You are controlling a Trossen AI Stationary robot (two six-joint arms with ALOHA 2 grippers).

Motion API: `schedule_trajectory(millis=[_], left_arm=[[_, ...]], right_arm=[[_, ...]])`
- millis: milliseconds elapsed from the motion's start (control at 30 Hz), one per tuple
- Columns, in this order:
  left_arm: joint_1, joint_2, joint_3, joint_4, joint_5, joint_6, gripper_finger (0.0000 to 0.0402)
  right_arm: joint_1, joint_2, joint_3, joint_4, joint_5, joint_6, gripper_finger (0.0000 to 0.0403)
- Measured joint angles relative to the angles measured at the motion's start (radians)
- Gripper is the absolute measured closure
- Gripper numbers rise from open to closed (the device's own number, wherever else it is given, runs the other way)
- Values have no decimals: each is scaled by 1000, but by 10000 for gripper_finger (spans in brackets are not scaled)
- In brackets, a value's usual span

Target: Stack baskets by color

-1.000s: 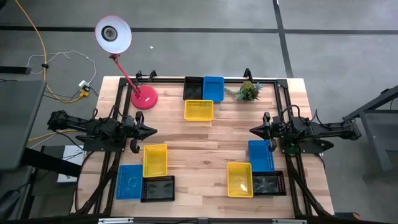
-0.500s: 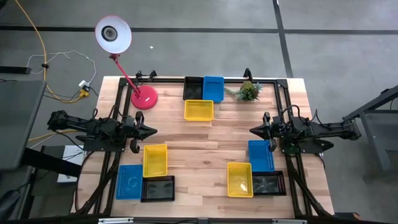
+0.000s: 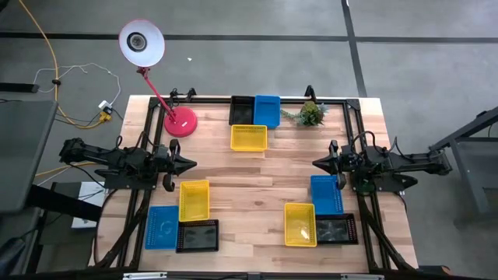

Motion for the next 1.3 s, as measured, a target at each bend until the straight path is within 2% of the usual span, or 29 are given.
schedule_trajectory(millis=[967, 1100, 1167, 1300], left_arm=[[0, 0, 0, 0, 0, 0, 401], [0, 0, 0, 0, 0, 0, 401], [0, 0, 0, 0, 0, 0, 401], [0, 0, 0, 0, 0, 0, 401]], right_arm=[[0, 0, 0, 0, 0, 0, 402], [0, 0, 0, 15, 60, -109, 402], [0, 2, 0, 117, 109, -93, 402], [0, 1, 0, 443, 186, 139, 402]])
